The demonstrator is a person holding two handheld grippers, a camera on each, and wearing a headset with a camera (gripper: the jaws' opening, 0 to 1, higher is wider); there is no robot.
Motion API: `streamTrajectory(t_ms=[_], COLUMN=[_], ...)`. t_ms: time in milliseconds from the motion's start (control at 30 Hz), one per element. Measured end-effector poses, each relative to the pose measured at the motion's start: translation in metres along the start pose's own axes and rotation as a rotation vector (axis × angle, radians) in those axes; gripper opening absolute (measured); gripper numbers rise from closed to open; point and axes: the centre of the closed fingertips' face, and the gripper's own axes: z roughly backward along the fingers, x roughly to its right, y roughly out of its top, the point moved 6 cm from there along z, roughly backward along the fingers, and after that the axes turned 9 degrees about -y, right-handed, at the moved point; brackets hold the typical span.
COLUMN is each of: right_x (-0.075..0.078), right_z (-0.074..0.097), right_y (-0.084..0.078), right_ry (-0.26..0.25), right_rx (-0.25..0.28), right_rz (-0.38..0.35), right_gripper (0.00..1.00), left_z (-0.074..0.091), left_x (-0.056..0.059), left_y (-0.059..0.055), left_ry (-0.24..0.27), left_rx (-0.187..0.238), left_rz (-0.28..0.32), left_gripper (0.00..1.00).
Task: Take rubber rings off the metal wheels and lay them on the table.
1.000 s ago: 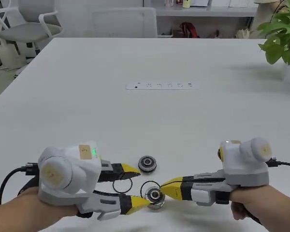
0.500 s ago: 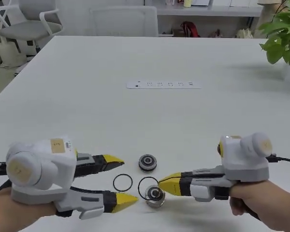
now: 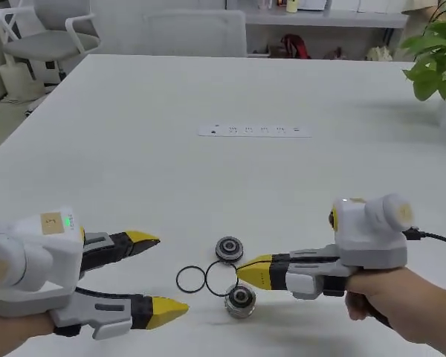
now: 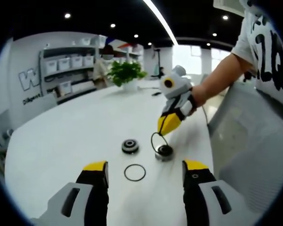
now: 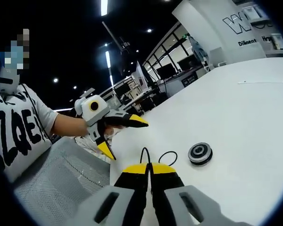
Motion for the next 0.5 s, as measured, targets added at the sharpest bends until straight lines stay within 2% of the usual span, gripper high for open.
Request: streamTrajectory(t_ms=[200,500], right_x=[-0.002,-0.001], right_z=[-0.007,-0.016], right_y=[0.005,0.004], right_ry=[0.004,-0.005], right_rx=[0.008,-0.003], right_rz=[0.006,0.012], right_gripper=[0.0,0.0], left_z=[0.006,0.015], left_x=[-0.001,-0.006], left_y=[-0.002,-0.008], left_ry=[0.026,0.06], left_rx=[0.003,0.006], left_rz=[0.004,0.02], left_gripper=[0.69,0.74])
